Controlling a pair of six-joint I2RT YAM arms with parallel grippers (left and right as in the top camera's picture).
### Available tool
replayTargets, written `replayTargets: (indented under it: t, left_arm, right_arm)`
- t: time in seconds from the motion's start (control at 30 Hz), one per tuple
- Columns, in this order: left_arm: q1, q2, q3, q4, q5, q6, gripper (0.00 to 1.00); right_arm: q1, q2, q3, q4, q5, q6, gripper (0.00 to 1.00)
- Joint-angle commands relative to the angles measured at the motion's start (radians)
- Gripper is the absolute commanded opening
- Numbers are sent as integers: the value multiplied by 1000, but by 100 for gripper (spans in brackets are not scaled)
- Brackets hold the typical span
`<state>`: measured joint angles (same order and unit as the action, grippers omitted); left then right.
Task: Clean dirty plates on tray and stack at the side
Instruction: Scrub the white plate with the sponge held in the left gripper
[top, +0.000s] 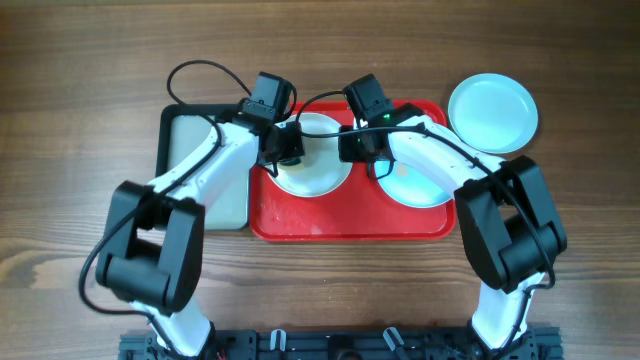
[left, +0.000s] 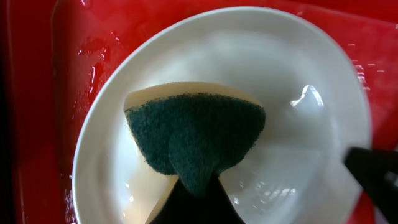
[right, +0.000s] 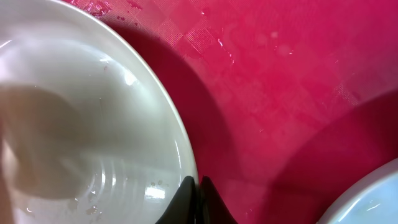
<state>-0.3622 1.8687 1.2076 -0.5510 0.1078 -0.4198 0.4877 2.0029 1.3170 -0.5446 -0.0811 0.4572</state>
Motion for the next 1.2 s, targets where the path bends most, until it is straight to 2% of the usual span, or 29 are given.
replayTargets:
  t: [0.0, 0.1, 0.27, 0.4, 0.47, 0.6, 0.73, 0.83, 0.93, 1.17]
  left_arm:
    - [0, 59, 5, 16, -30, 18, 4]
    - [5, 97, 5, 10, -5, -11, 4]
    - [38, 117, 7, -39, 287, -6, 4]
    - [87, 112, 42, -172, 415, -4, 4]
    - [96, 95, 58, -183, 458, 24, 4]
    - [96, 13, 92, -163, 436, 23, 4]
    - [96, -62, 103, -170, 214, -8, 4]
    - [96, -61, 101, -205, 114, -15, 4]
    - [94, -37, 94, -229, 108, -15, 4]
    - [84, 48, 53, -166, 142, -14, 4]
  right_arm:
    - [2, -21, 6, 1, 7, 14, 4]
    - [2, -21, 6, 0, 7, 13, 4]
    - [2, -21, 6, 1, 7, 14, 4]
    - [2, -21, 6, 1, 7, 14, 4]
    - [2, -21, 6, 1, 7, 14, 4]
    - [2, -21, 6, 1, 7, 13, 4]
    - [2, -21, 6, 1, 7, 13, 4]
    - [2, -21, 6, 1, 7, 14, 4]
    - [2, -21, 6, 1, 7, 13, 4]
    - [2, -21, 6, 0, 7, 13, 4]
